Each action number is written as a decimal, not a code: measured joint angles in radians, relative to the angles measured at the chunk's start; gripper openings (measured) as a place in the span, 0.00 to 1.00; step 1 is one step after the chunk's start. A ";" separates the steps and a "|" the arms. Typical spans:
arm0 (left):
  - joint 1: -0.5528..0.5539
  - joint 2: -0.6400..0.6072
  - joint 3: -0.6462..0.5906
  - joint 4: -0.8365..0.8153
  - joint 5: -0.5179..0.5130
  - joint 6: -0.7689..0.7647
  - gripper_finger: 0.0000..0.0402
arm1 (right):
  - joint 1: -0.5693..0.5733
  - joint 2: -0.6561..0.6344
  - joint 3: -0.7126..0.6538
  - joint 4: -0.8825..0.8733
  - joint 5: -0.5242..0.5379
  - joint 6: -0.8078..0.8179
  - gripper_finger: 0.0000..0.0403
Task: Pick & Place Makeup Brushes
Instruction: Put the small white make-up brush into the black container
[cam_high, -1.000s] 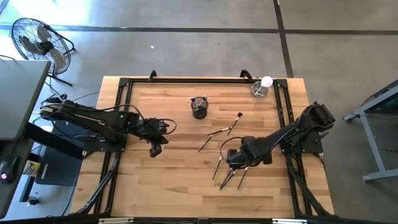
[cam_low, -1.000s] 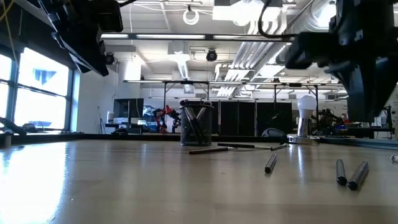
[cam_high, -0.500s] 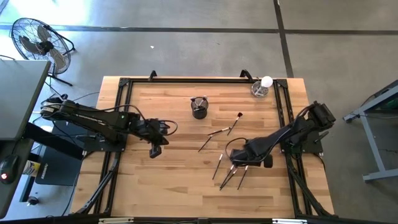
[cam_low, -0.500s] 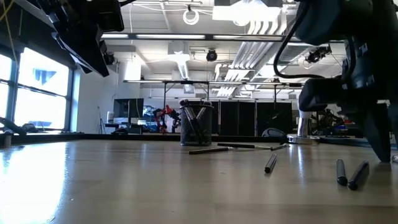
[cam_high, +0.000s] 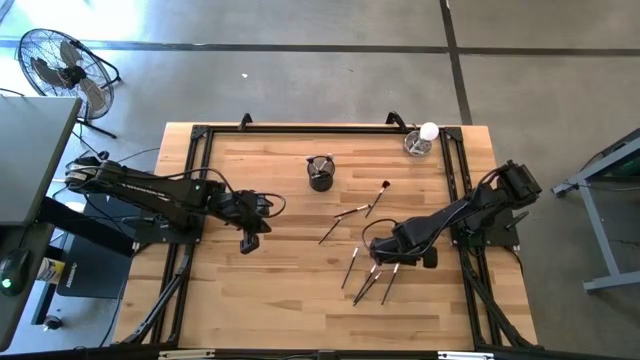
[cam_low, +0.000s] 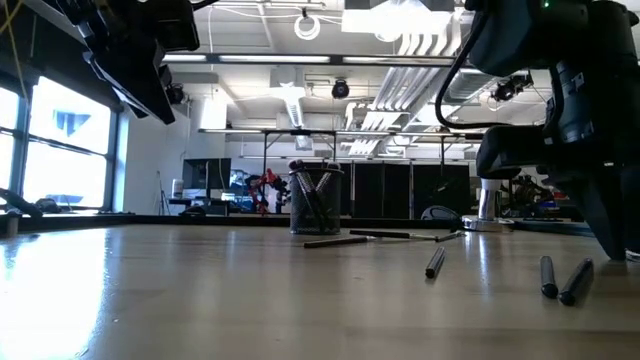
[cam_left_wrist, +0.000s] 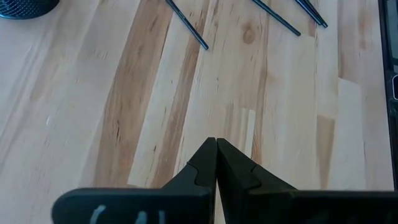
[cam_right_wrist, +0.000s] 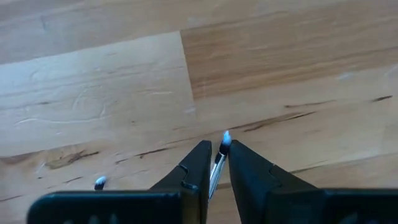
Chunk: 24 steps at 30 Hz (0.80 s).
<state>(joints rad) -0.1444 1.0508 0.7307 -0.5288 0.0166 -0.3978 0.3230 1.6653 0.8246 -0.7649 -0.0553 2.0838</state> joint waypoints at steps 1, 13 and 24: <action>0.000 0.000 0.000 0.000 0.000 0.001 0.00 | 0.000 0.000 0.000 -0.003 0.011 -0.009 0.12; 0.000 0.000 0.000 0.000 0.002 0.027 0.00 | -0.001 0.002 -0.002 -0.006 0.032 -0.080 0.11; 0.000 0.000 0.002 0.003 0.002 0.024 0.00 | -0.001 0.002 -0.002 -0.015 0.051 -0.085 0.16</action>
<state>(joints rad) -0.1444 1.0508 0.7322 -0.5260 0.0189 -0.3739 0.3218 1.6673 0.8227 -0.7800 -0.0039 1.9984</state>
